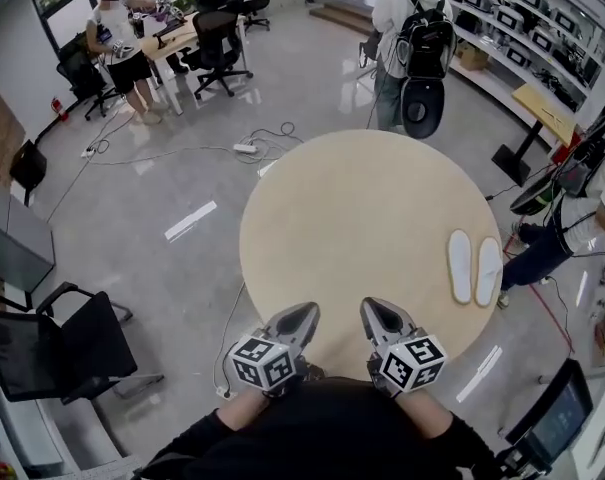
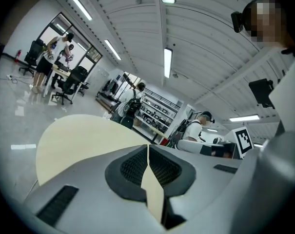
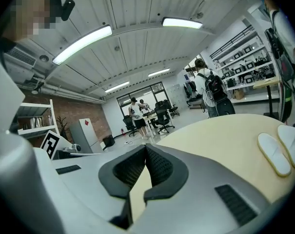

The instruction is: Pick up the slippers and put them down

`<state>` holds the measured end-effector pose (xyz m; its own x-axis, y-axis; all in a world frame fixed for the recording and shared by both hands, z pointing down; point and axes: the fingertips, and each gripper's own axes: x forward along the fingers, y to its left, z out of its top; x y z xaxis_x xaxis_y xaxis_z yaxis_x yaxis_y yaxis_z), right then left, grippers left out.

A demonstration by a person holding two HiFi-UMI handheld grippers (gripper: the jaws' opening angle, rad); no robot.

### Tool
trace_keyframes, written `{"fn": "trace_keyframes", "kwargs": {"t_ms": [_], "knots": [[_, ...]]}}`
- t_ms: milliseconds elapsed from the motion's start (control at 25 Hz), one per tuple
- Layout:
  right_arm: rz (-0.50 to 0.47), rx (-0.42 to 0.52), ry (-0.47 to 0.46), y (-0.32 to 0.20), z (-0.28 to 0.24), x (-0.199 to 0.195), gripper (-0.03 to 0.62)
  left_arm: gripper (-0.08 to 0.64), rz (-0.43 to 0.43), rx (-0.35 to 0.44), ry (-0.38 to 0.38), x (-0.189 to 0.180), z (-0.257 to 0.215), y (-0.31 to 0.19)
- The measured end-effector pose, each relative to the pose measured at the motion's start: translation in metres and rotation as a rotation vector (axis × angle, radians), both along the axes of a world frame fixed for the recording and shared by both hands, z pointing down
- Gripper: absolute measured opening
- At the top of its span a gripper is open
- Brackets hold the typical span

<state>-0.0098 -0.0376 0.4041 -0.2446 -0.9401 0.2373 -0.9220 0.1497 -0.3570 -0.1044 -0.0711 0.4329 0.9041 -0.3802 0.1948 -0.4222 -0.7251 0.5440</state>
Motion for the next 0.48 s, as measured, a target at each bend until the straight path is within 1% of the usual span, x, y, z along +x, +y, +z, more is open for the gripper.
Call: {"fn": "trace_keyframes", "kwargs": {"t_ms": [120,240,360,480], "knots": [[-0.015,-0.028,0.01,-0.003,0.011,-0.008,0.015,0.028,-0.011,-0.021,0.016,-0.007,0.008,-0.002],[-0.014,-0.057,0.021,-0.005,0.02,-0.011,0.015,0.028,-0.003,-0.041,0.027,-0.007,0.014,-0.003],[0.005,-0.082,0.024,-0.003,0.027,-0.006,0.015,0.028,0.028,-0.061,0.028,0.0,0.02,-0.002],[0.028,-0.09,0.033,-0.002,0.03,0.0,0.015,0.028,0.067,-0.061,0.022,0.01,0.023,-0.001]]}}
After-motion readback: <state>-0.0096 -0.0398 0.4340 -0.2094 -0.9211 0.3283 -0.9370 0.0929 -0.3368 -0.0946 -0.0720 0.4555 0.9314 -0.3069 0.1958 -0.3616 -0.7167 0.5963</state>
